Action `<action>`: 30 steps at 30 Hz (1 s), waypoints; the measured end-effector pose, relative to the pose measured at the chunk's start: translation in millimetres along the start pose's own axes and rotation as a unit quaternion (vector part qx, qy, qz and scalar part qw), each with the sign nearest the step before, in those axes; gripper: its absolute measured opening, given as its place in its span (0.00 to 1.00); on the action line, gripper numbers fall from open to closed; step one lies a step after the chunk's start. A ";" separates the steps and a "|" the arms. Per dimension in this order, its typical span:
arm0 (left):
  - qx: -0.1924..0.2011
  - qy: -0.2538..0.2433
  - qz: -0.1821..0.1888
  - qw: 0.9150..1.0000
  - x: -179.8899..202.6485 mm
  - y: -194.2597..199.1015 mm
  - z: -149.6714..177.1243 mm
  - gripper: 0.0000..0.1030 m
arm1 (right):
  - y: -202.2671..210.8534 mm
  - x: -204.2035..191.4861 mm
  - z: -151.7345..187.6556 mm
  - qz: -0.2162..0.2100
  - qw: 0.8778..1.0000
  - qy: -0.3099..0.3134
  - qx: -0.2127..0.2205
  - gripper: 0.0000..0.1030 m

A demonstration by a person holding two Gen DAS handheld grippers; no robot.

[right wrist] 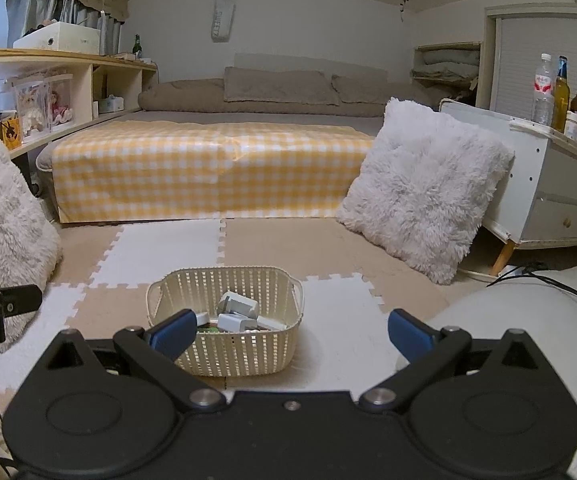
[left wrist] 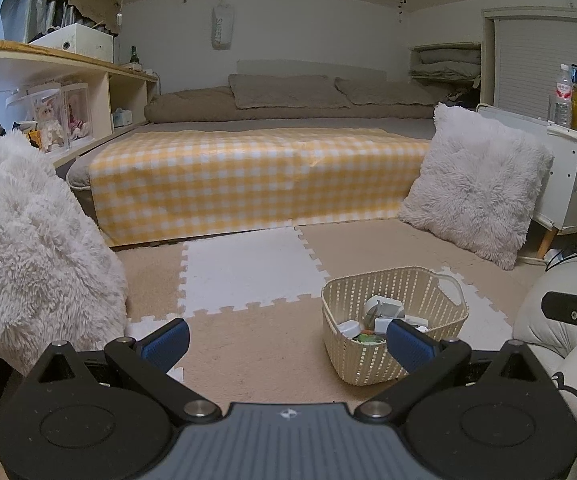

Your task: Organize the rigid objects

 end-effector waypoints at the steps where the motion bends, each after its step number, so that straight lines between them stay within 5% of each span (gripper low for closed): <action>1: 0.000 0.000 0.000 1.000 -0.1 -0.1 0.1 1.00 | 0.1 -0.6 -0.2 0.000 1.000 0.000 0.000 1.00; 30: -0.002 -0.002 0.000 1.000 -0.6 -1.5 2.1 1.00 | 1.2 -3.5 -1.5 -0.006 1.000 -0.001 0.003 1.00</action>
Point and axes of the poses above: each gripper's, at about its wrist camera, not at the fingertips, and y roughly against the way its jaws point, x to its right, z to its underside, the point moved 10 cm from there along -y, roughly the way its jaws point, and after that the axes turned 8 degrees about -z, right-handed, at the moved point
